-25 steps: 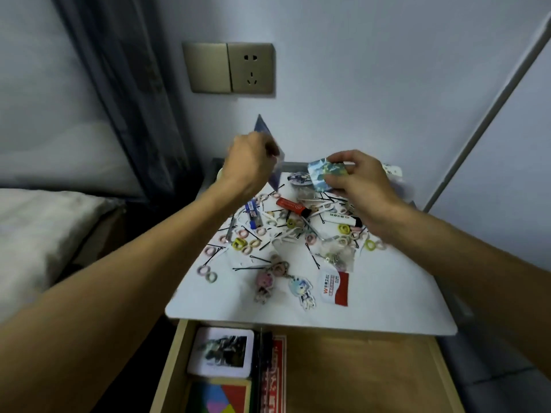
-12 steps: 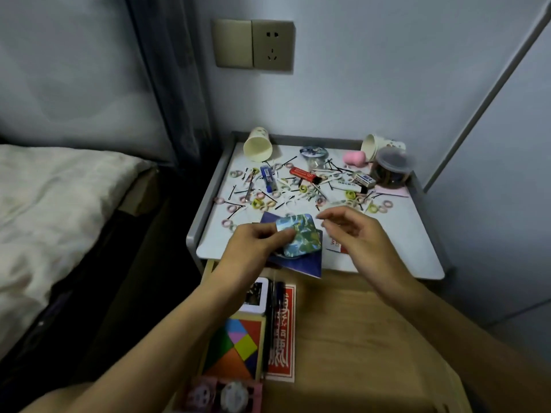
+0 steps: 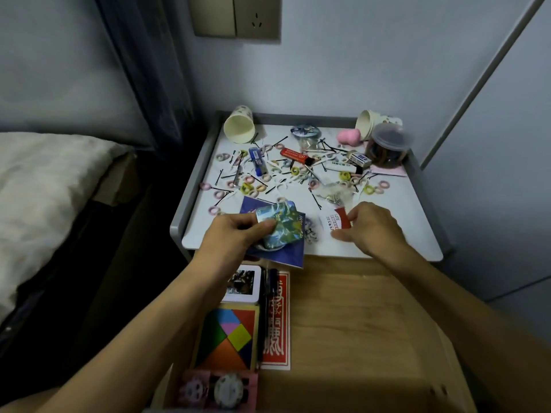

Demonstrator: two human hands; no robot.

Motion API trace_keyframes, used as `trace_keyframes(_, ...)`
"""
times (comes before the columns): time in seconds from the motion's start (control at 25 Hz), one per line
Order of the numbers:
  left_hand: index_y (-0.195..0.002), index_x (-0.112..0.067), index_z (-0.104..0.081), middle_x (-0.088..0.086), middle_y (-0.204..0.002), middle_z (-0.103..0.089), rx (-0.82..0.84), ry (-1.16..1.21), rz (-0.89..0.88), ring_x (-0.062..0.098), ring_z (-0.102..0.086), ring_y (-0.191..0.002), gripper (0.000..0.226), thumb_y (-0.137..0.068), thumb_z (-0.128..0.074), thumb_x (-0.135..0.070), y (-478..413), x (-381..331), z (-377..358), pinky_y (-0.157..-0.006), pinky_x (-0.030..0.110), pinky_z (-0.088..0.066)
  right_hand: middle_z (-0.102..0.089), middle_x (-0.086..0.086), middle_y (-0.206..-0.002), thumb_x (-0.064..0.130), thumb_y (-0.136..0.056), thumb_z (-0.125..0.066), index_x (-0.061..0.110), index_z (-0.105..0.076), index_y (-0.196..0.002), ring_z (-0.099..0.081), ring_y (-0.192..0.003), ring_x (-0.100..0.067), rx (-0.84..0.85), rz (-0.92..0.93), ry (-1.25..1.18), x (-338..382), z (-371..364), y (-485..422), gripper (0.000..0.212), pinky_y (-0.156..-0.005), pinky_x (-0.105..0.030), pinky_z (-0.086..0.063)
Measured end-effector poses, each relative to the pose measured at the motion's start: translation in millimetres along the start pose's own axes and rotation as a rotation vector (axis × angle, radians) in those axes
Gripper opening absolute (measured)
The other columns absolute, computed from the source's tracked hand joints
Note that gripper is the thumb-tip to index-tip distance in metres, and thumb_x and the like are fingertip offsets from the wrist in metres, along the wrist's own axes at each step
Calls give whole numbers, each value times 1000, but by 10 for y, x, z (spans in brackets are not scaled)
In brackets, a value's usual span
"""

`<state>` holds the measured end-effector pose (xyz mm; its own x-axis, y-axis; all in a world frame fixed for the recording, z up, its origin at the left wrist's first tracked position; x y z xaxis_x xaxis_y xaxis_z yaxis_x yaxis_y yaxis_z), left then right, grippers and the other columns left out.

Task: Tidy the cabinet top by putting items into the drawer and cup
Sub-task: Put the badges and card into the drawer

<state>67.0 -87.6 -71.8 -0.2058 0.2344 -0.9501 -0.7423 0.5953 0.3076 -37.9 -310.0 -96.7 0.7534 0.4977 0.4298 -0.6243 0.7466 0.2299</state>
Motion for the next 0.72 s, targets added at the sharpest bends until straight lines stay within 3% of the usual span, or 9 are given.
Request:
trace_keyframes(0.12, -88, -4, -73, 5, -77, -76, 11, -17, -6, 14, -70, -61, 16, -91, -66, -18, -23, 11, -53, -50, 20, -52, -66, -3, -85, 23, -73, -85, 15, -64, -85, -60, -77, -19, 56, -32, -140, -42, 35, -9, 26, -71, -29, -45)
trace_keyframes(0.28, -93, -7, -74, 4, -82, -77, 23, -35, 13, 17, -72, -68, 17, -91, -66, -22, -34, 29, -99, -58, 23, -56, -65, -3, -84, 3, -78, -77, 11, -59, -106, -58, -65, -13, 161, -61, -490, -91, 102, 32, 34, -56, -20, -45)
trace_keyframes(0.44, -92, -9, -74, 5, -83, -77, 24, -28, 34, 25, -73, -78, 17, -91, -66, -24, -30, 40, -163, -69, 35, -56, -66, 2, -78, -2, -89, -62, 19, -63, -114, -53, -66, -13, 309, 173, -960, 241, 173, 339, 32, -59, -22, -43)
trace_keyframes(0.52, -91, -12, -75, 4, -84, -77, 25, -38, 28, 27, -72, -84, 15, -91, -67, -25, -21, 33, -204, -78, 41, -56, -70, 5, -82, 2, -90, -62, 23, -62, -117, -57, -69, -11, 381, 233, -895, 369, 84, 516, 34, -59, -23, -44)
trace_keyframes(0.6, -92, -15, -75, 1, -85, -77, 38, -35, 34, 22, -73, -83, 14, -91, -66, -25, -4, 45, -247, -80, 38, -56, -73, 2, -93, 9, -89, -67, 26, -54, -125, -62, -72, -9, 385, 222, -749, 387, -39, 598, 42, -58, -20, -44)
trace_keyframes(0.72, -94, -15, -74, 0, -85, -77, 60, -9, 47, 18, -73, -79, 14, -92, -65, -25, 28, 50, -284, -77, 32, -56, -72, -1, -99, 13, -85, -73, 27, -51, -128, -64, -68, -2, 334, 198, -716, 388, -60, 622, 50, -52, -13, -44)
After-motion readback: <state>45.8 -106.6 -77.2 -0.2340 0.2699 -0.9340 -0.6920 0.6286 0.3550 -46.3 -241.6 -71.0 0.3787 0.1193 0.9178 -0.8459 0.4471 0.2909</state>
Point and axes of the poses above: each hand's wrist, its own y-axis away from the middle knuckle, its own z-axis out of the back of the hand, x = y × z, the point moved 7 cm from there along -y, towards the middle knuckle
